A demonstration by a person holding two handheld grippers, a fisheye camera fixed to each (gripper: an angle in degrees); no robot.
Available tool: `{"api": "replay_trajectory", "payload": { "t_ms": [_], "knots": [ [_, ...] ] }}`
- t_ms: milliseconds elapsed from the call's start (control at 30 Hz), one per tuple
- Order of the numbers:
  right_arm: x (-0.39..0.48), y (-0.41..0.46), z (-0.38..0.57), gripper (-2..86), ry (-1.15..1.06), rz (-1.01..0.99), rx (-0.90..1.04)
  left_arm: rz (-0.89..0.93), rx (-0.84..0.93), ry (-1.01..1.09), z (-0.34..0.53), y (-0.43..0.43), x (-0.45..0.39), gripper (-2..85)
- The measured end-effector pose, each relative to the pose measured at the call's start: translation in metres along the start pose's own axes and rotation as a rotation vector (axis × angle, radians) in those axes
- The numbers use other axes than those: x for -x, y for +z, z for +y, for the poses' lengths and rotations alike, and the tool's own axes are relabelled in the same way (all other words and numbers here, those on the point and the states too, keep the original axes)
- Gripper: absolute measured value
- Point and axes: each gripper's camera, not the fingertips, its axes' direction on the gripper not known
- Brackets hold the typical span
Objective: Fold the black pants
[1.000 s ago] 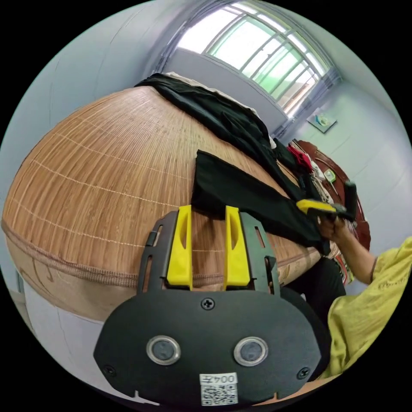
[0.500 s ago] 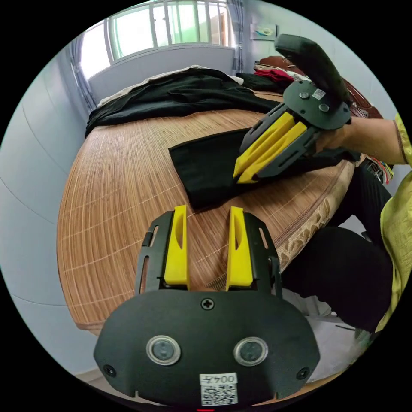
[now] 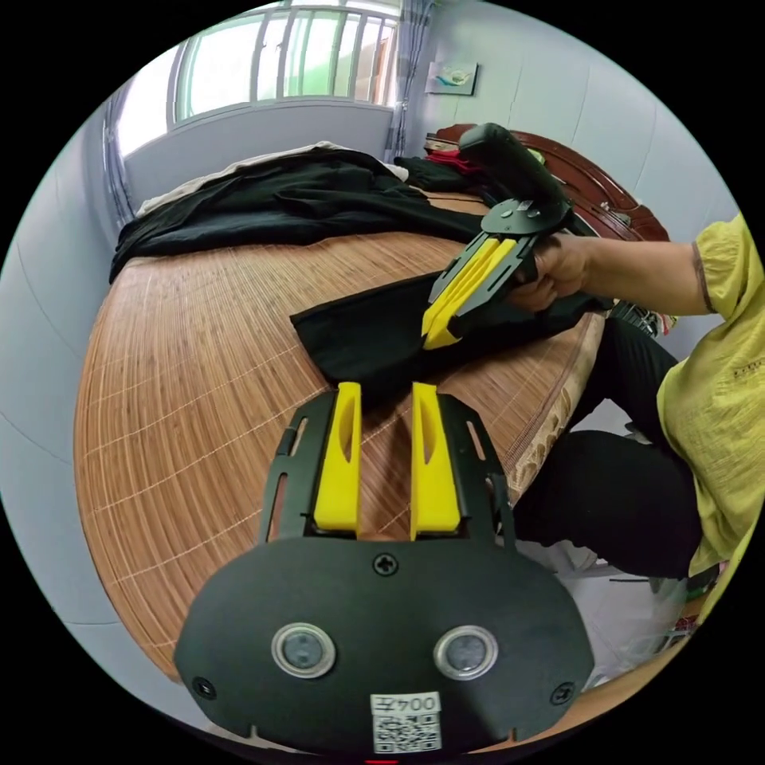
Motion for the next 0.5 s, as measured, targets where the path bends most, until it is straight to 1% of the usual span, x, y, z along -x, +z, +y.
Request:
{"api": "replay_trajectory", "payload": {
  "t_ms": [100,200,300,333,367,433,500],
  "knots": [
    [-0.009,-0.004,-0.010,3.0,0.028,0.000,-0.012,0.050,0.007,-0.012,0.008,0.012,0.011,7.2],
    [-0.015,-0.012,-0.025,6.4,0.057,0.129,-0.045,0.075,-0.016,-0.024,0.015,0.021,0.015,6.7],
    [-0.019,-0.011,-0.045,8.3,0.036,0.241,-0.014,0.091,-0.051,-0.066,0.018,0.031,0.023,9.1],
    [-0.017,-0.011,-0.053,8.2,0.001,0.247,0.003,0.098,-0.039,-0.085,0.018,0.037,0.026,10.2],
    [-0.013,-0.011,-0.060,7.6,-0.058,0.199,0.033,0.080,-0.033,-0.083,0.018,0.043,0.027,11.0],
    [-0.008,-0.011,-0.067,8.2,-0.103,0.145,0.086,0.052,-0.011,-0.074,0.019,0.052,0.027,11.3],
    [-0.005,-0.010,-0.071,8.1,-0.115,0.166,0.109,0.035,0.000,-0.067,0.019,0.059,0.028,10.7]
  ]
}}
